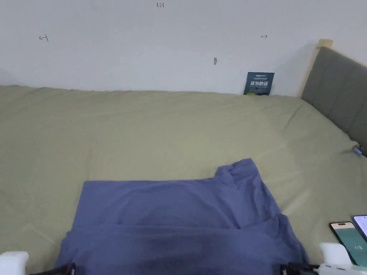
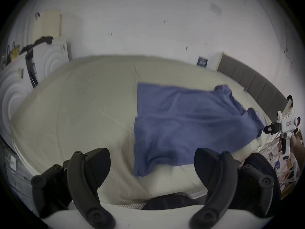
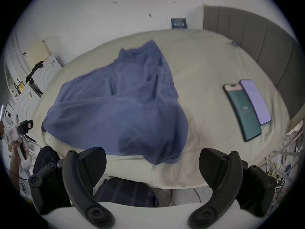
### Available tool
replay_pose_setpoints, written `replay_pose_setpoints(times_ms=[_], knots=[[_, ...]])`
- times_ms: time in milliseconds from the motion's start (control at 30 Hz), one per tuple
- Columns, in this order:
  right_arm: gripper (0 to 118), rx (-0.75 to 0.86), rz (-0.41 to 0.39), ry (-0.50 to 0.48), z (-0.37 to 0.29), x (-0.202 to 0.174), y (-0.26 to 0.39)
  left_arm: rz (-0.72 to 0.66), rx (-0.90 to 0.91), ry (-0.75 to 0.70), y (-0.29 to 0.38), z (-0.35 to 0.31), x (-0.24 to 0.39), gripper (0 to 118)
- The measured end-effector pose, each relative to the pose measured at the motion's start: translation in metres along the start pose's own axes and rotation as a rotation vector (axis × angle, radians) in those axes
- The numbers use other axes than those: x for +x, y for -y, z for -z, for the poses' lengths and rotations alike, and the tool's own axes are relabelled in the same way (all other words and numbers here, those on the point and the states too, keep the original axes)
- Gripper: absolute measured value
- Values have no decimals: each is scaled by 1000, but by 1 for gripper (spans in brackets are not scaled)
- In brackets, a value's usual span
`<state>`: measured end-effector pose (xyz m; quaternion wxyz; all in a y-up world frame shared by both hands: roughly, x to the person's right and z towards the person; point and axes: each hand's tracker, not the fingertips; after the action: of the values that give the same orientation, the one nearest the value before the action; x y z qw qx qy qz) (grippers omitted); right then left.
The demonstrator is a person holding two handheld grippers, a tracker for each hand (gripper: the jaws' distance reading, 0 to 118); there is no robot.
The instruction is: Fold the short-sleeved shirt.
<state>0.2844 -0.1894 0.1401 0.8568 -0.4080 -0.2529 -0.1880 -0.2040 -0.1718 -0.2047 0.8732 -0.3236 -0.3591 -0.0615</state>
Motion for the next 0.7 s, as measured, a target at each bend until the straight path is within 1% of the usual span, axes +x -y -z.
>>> replay_pose_setpoints(times_ms=[67,100,133,200,233,267,300,333,367,400,433,467,500,567,700], knots=[[114,141,-10,-7,-30,-20,2,11,139,-22,0,-31,12,105],[114,250,-10,-15,-47,-33,4,21,215,-16,-2,-45,20,105],[114,344,-17,-34,-64,-47,6,40,248,-19,-2,-58,30,105],[111,477,-37,-32,-86,-69,9,86,335,-61,-5,-72,46,105],[100,531,-52,-43,-95,-79,11,109,365,-78,-6,-78,53,103],[80,574,-71,-59,-102,-88,12,132,369,-93,-8,-81,61,97],[53,593,-90,-52,-105,-97,11,145,369,-109,-10,-83,68,79],[18,598,-105,-28,-107,-105,10,131,369,-103,-12,-81,70,36],[10,604,-117,-14,-108,-111,10,123,371,-89,-15,-80,71,6],[10,611,-122,-20,-107,-113,9,122,366,-92,-18,-78,73,1],[8,616,-129,-39,-108,-115,8,120,354,-119,-21,-74,75,1],[7,599,-140,-65,-107,-117,5,107,336,-74,-22,-69,69,1],[7,590,-146,-59,-107,-120,4,77,318,-29,-25,-64,67,1],[7,586,-159,-55,-105,-121,4,68,284,-59,-34,-50,63,1],[6,556,-154,-93,-97,-118,-1,85,174,-61,-63,11,37,1]])
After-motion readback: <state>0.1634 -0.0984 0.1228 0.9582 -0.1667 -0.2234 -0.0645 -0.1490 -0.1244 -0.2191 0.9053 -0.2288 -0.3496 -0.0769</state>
